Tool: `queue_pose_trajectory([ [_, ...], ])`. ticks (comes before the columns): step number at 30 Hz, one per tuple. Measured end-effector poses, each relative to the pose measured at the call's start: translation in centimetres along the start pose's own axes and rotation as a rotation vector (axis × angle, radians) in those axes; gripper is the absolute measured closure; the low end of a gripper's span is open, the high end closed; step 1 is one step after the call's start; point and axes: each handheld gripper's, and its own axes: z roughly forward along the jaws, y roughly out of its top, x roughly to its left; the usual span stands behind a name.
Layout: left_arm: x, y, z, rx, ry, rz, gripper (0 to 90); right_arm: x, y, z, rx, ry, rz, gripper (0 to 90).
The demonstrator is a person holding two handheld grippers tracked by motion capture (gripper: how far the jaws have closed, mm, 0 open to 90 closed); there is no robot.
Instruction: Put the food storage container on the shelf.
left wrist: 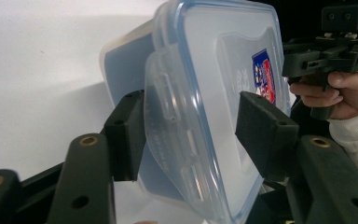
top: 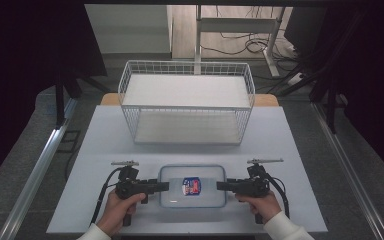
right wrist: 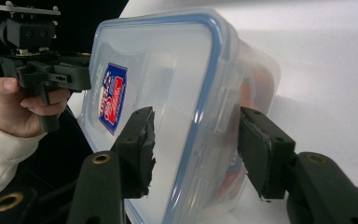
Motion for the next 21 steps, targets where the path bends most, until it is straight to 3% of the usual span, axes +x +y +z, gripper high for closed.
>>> queue_pose_trajectory([
  [5,-0.49,-0.27,-0.29,-0.001,0.009,0.025,45.5,0.56,-0.39,-0.43,-0.009,-0.008,-0.009,50.2],
  [21,-0.86,-0.04,-0.28,-0.014,0.000,0.018,48.6,0.79,-0.16,-1.04,-0.027,-0.016,-0.007,51.5],
])
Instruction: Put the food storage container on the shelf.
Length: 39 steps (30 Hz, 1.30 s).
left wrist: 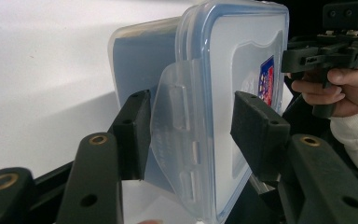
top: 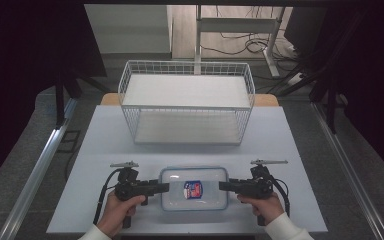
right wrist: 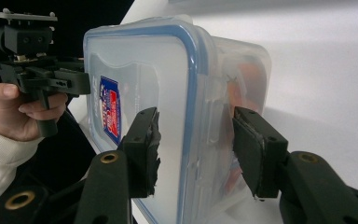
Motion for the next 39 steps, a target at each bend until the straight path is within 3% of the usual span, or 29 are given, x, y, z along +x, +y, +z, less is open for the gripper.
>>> queue_pose_trajectory([
  [23,0.2,1.8,-0.4,-0.018,0.007,0.041,48.7,0.3,1.5,0.1,-0.049,-0.005,-0.054,51.7],
  [31,1.4,3.1,-0.7,-0.026,0.011,0.032,48.8,0.1,3.1,1.2,-0.047,-0.002,-0.065,51.7],
  [39,2.7,5.5,-0.3,-0.025,0.002,0.065,48.9,-0.5,5.0,1.6,-0.063,-0.013,-0.083,51.8],
])
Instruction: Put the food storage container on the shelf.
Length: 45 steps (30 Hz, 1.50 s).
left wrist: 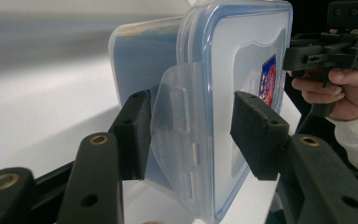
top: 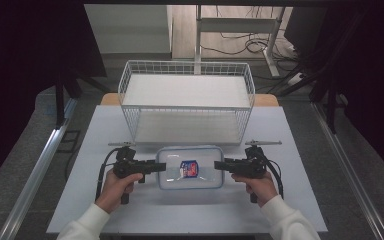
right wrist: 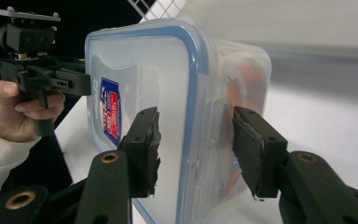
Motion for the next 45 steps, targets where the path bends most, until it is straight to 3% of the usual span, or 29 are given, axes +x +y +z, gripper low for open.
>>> queue_pose_trajectory([
  [7,2.7,2.4,1.3,-0.010,-0.006,-0.007,48.9,-2.0,2.4,1.6,-0.026,-0.011,-0.011,51.8],
  [15,4.2,4.6,1.7,-0.020,0.007,-0.005,48.9,-3.6,4.7,3.0,-0.044,-0.006,-0.011,51.8],
  [21,5.7,5.0,2.3,-0.016,0.000,-0.018,48.8,-4.6,5.3,4.0,-0.048,-0.008,0.004,51.7],
  [27,6.1,5.0,2.8,-0.021,0.008,-0.051,48.9,-5.5,5.1,4.8,-0.038,-0.014,0.034,51.5],
  [30,6.3,5.0,2.8,-0.015,0.010,-0.045,48.8,-5.6,5.1,4.9,-0.040,-0.018,0.039,51.4],
  [36,6.4,5.1,3.2,-0.036,0.022,-0.072,48.2,-5.8,5.1,5.0,-0.042,-0.039,0.063,50.8],
  [41,6.6,5.2,3.4,-0.053,0.029,-0.097,47.7,-6.2,5.0,5.3,-0.069,-0.051,0.117,50.2],
  [45,6.8,5.2,3.6,-0.064,0.038,-0.114,47.6,-6.1,5.0,5.5,-0.084,-0.072,0.122,49.8],
])
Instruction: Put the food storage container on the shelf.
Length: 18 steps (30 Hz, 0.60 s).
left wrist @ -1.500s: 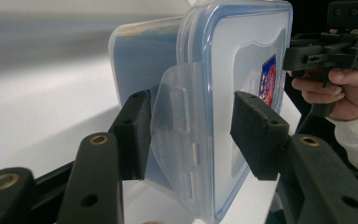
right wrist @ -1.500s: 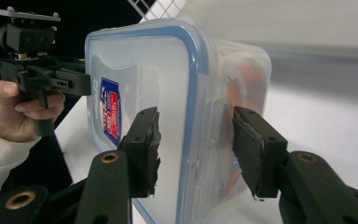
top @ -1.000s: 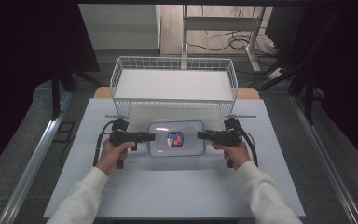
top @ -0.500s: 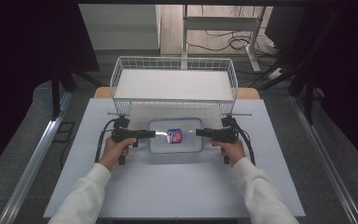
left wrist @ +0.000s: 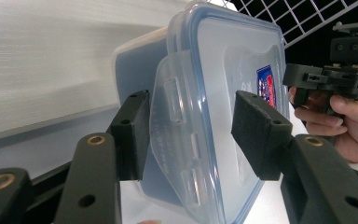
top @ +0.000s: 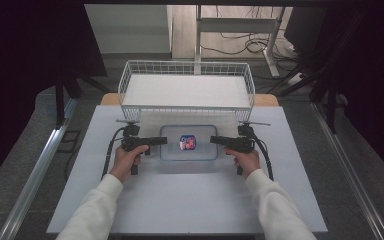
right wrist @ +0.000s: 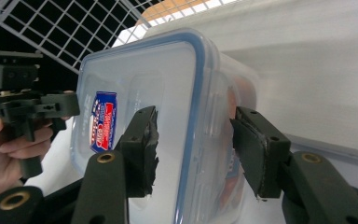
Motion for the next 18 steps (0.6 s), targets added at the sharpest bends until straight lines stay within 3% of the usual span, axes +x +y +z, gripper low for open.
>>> queue_pose_trajectory([
  [3,0.1,0.0,0.2,0.000,0.023,-0.013,46.4,0.2,-0.1,0.2,-0.008,-0.037,-0.007,53.8],
  [6,0.1,-0.1,0.3,-0.014,0.037,-0.011,44.7,0.5,-0.2,0.3,-0.018,-0.061,-0.016,52.3],
  [8,-0.1,0.1,0.1,-0.040,0.047,-0.017,35.7,1.0,-0.4,0.2,-0.034,-0.103,-0.048,48.8],
  [9,-0.1,0.1,0.1,-0.040,0.047,-0.017,34.4,1.0,-0.4,0.2,-0.034,-0.103,-0.048,48.8],
  [10,-0.4,0.1,-0.3,-0.055,0.074,-0.004,32.6,1.4,-0.4,-0.3,-0.044,-0.122,-0.071,46.7],
  [11,-0.4,0.1,-0.3,-0.055,0.074,-0.004,31.5,1.4,-0.4,-0.3,-0.044,-0.122,-0.071,46.7],
  [12,-0.9,-0.1,-0.9,-0.054,0.101,0.026,30.5,1.7,-0.4,-0.8,-0.053,-0.127,-0.100,45.4],
  [13,-0.9,-0.1,-0.9,-0.054,0.101,0.026,30.1,1.7,-0.4,-0.8,-0.053,-0.127,-0.100,45.4],
  [14,-1.2,-0.2,-1.2,-0.053,0.112,0.039,29.8,2.3,-0.4,-1.4,-0.050,-0.129,-0.147,44.6],
  [15,-1.4,-0.4,-1.5,-0.039,0.125,0.066,29.8,2.3,-0.4,-1.4,-0.050,-0.129,-0.147,44.6],
  [16,-2.1,-0.9,-2.2,-0.034,0.134,0.097,29.7,3.0,-0.6,-2.1,-0.033,-0.136,-0.222,44.4],
  [17,-2.1,-0.9,-2.2,-0.034,0.134,0.097,29.5,3.0,-0.6,-2.1,-0.033,-0.136,-0.222,44.4],
  [18,-2.6,-1.4,-2.5,-0.031,0.135,0.106,29.5,3.5,-0.8,-2.4,-0.019,-0.147,-0.269,44.5],
])
